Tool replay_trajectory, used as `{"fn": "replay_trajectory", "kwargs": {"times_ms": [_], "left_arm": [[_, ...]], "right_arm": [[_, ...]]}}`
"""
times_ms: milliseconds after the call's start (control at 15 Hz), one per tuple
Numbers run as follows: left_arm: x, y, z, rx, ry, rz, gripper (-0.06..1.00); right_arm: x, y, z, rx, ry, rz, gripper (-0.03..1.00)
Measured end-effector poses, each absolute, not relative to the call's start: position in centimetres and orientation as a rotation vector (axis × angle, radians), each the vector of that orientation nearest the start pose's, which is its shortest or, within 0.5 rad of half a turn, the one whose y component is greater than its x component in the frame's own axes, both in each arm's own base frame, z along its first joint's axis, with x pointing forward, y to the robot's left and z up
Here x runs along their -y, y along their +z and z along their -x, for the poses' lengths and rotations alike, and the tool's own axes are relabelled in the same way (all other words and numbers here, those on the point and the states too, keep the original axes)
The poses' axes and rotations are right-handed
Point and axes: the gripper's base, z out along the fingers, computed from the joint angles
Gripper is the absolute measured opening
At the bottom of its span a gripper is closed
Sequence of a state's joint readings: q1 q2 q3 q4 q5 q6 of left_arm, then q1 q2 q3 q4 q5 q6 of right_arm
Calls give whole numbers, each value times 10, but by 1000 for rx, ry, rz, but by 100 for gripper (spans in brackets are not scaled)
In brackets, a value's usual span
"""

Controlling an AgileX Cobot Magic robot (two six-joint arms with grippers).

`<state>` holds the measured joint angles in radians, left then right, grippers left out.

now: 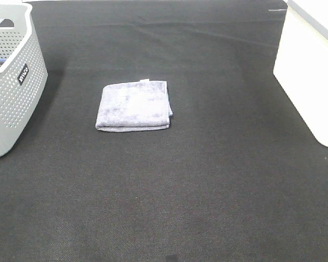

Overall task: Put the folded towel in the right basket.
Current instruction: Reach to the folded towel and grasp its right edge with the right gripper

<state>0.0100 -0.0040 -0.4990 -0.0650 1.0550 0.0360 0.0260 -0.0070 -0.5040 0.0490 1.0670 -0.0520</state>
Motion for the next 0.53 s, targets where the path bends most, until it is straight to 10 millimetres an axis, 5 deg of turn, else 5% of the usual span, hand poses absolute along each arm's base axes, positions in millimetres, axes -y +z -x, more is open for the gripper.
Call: {"fn": "replay_trajectory", "kwargs": {"times_ms": [533], "left_arm": [[5,278,5,-2034,-49,-29,97]], "right_arm": [[-4,278,7,-2037,42,82,86]]}}
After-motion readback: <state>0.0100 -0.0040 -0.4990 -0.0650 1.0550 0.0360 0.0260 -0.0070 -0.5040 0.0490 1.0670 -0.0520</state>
